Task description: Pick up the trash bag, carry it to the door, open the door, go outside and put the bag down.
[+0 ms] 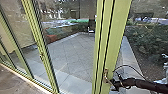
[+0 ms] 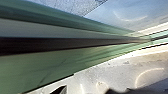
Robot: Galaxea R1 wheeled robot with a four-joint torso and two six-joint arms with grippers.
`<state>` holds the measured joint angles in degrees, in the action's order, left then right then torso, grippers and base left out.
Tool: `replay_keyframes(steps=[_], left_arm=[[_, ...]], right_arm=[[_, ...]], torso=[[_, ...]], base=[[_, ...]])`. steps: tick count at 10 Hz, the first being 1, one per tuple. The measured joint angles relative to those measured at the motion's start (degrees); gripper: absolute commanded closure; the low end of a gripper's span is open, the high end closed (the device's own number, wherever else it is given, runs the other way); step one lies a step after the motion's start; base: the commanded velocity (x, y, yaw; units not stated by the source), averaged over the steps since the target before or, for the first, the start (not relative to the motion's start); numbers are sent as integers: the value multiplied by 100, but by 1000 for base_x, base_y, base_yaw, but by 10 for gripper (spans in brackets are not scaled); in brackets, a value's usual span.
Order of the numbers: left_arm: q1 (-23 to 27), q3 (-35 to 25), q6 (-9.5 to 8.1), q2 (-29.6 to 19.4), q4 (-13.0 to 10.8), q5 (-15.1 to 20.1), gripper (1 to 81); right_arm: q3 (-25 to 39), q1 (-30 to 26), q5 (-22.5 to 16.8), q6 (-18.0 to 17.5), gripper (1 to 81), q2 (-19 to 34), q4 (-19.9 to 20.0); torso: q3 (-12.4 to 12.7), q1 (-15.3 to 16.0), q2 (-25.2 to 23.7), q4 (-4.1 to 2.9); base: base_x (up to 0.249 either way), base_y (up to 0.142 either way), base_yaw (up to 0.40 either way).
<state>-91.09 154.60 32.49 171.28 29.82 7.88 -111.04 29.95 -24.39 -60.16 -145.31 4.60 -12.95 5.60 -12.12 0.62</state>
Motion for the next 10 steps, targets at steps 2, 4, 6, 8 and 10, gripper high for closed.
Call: replay_keyframes(steps=[2,4,6,8,10], left_arm=[[16,0,1,0,0,-33,811],[7,0,1,0,0,-20,811],[7,0,1,0,0,-22,811],[7,0,1,2,0,-17,811],[5,0,1,11,0,-20,811]], right_arm=[[66,56,-29,66,10,39,-17],[132,94,-72,140,10,91,-17],[151,105,-116,189,10,145,-16],[193,105,-93,184,10,228,-16],[234,98,-29,95,10,315,-39]], torso=[[2,-15,-6,0],[5,-26,-11,2],[7,-35,-15,2],[7,-37,-17,2],[7,-37,-15,2]], base=[[98,0,0],[98,0,0],[98,0,0],[95,0,0],[90,0,0]])
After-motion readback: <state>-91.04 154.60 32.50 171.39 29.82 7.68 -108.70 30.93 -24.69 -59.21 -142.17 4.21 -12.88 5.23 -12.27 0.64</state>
